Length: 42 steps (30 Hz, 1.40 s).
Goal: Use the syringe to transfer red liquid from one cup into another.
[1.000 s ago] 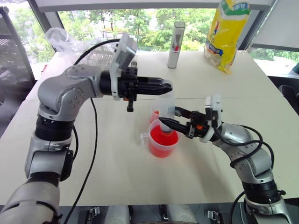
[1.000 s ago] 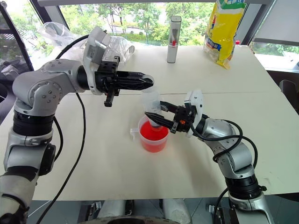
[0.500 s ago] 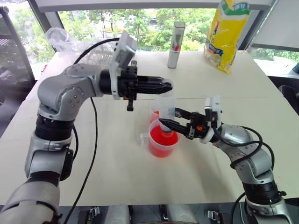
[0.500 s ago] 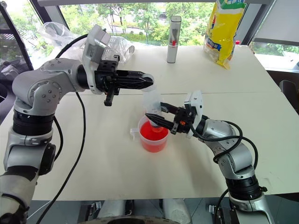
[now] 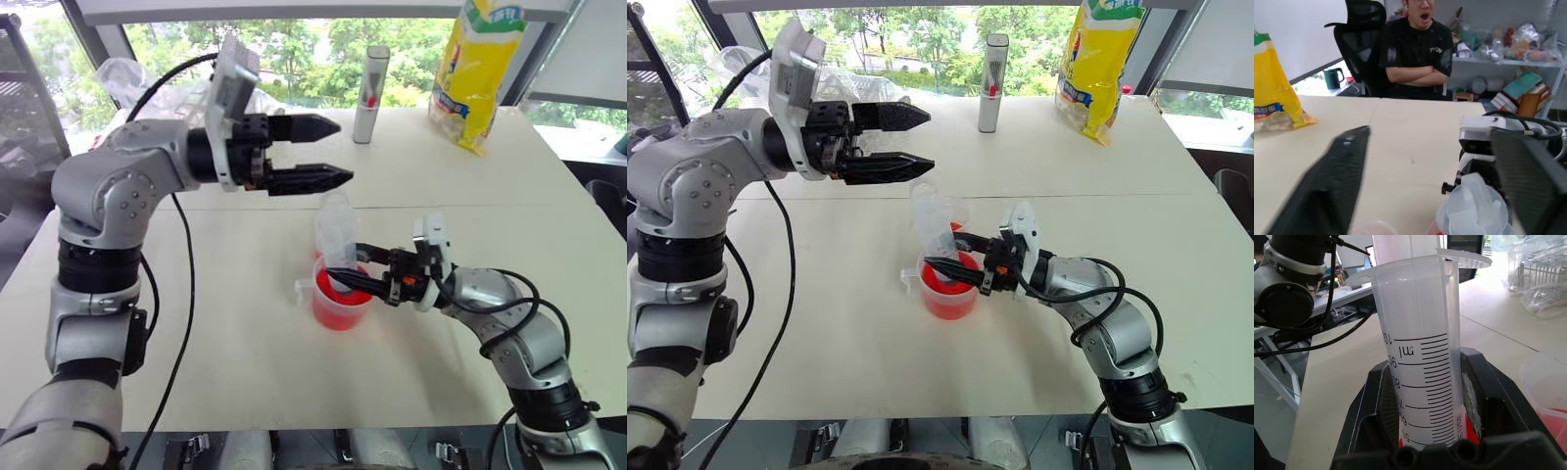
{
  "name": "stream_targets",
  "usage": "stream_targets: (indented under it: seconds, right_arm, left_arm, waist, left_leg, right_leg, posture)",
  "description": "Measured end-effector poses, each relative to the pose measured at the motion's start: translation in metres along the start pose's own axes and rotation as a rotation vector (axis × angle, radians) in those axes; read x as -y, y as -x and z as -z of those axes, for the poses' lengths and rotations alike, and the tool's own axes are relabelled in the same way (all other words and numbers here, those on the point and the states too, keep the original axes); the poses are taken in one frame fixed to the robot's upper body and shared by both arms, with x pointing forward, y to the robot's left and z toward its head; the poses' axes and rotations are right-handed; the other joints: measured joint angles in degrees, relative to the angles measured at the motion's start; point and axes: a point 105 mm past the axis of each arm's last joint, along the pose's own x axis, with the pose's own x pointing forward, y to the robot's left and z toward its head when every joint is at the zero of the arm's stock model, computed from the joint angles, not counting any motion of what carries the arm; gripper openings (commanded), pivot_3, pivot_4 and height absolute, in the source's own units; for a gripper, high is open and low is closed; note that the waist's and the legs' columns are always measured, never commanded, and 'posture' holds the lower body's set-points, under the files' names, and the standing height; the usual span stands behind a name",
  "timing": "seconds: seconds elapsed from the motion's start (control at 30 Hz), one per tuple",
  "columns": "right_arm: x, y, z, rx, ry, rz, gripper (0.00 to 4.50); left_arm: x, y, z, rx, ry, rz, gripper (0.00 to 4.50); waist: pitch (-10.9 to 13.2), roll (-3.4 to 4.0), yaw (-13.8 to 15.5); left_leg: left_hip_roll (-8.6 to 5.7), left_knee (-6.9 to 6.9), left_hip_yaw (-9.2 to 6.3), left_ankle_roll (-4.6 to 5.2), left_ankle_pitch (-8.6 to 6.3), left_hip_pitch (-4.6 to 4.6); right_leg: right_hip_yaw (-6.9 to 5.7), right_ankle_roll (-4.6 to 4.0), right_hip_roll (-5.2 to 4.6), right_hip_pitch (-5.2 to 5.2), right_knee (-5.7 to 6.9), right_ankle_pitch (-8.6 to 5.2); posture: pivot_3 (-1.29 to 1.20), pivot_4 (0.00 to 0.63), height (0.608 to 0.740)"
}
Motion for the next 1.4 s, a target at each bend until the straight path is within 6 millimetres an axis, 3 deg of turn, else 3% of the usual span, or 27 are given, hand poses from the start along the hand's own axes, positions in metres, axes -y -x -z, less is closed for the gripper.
stream_targets:
  seconds: [0.2, 0.43, 0.63, 0.77, 0.97, 1.13, 1.4]
  right_arm:
    - [0.003, 0.001, -0.013, 0.018, 0.027, 0.010, 1.40]
    - [0.009, 0.005, -0.041, 0.072, 0.069, 0.025, 1.40]
    - [0.020, 0.000, -0.095, 0.161, 0.137, -0.016, 1.40]
    - [0.045, -0.005, -0.118, 0.205, 0.140, 0.000, 1.40]
    - [0.079, -0.026, -0.092, 0.180, 0.090, 0.029, 1.40]
    - [0.098, -0.042, -0.050, 0.138, 0.030, 0.066, 1.40]
    - [0.101, -0.045, -0.041, 0.135, 0.071, 0.073, 1.40]
  left_arm:
    - [-0.005, 0.011, 0.001, 0.001, -0.015, -0.056, 4.05]
    - [-0.025, 0.047, 0.003, -0.021, -0.017, -0.242, 4.05]
    - [-0.039, 0.065, 0.006, -0.033, -0.032, -0.343, 4.05]
    - [-0.040, 0.065, 0.007, -0.028, -0.042, -0.346, 4.05]
    - [-0.039, 0.056, 0.013, -0.018, -0.033, -0.325, 4.05]
    - [-0.036, 0.042, 0.012, -0.003, -0.040, -0.286, 4.05]
    - [-0.053, 0.022, -0.009, 0.050, -0.115, -0.291, 4.05]
  waist:
    - [0.00, 0.00, -0.10]
    - [0.00, 0.00, -0.05]
    - [0.00, 0.00, -0.07]
    - [0.00, -0.01, -0.05]
    - [0.00, -0.01, -0.16]
    - [0.01, 0.01, -0.17]
    - [0.01, 0.01, -0.12]
  left_leg:
    - [0.01, -0.01, -0.01, 0.00, 0.00, 0.01]
    - [0.03, -0.02, 0.01, 0.00, 0.00, 0.04]
    - [0.02, 0.01, 0.04, 0.00, 0.00, 0.07]
    - [0.02, -0.01, 0.06, 0.01, 0.00, 0.07]
    - [0.01, 0.00, 0.08, 0.01, 0.00, 0.01]
    - [0.02, 0.00, 0.09, 0.00, 0.01, -0.08]
    - [0.00, 0.04, 0.09, -0.01, 0.01, -0.06]
  right_leg:
    - [0.01, 0.00, 0.00, -0.01, 0.02, 0.00]
    - [0.01, 0.00, 0.00, -0.01, 0.05, 0.00]
    - [-0.01, 0.00, -0.03, 0.00, 0.11, 0.00]
    - [0.00, -0.01, -0.03, -0.02, 0.11, -0.01]
    - [0.01, -0.01, -0.04, -0.09, 0.13, 0.00]
    - [0.02, -0.01, -0.04, -0.23, 0.24, 0.00]
    - [0.02, -0.01, -0.06, -0.22, 0.30, 0.00]
  posture:
    - [0.00, 0.150, 0.740]
    - [0.00, 0.150, 0.740]
    - [0.00, 0.150, 0.740]
    - [0.00, 0.150, 0.740]
    - [0.00, 0.150, 0.740]
    - [0.00, 0.150, 0.740]
    - [0.00, 0.150, 0.740]
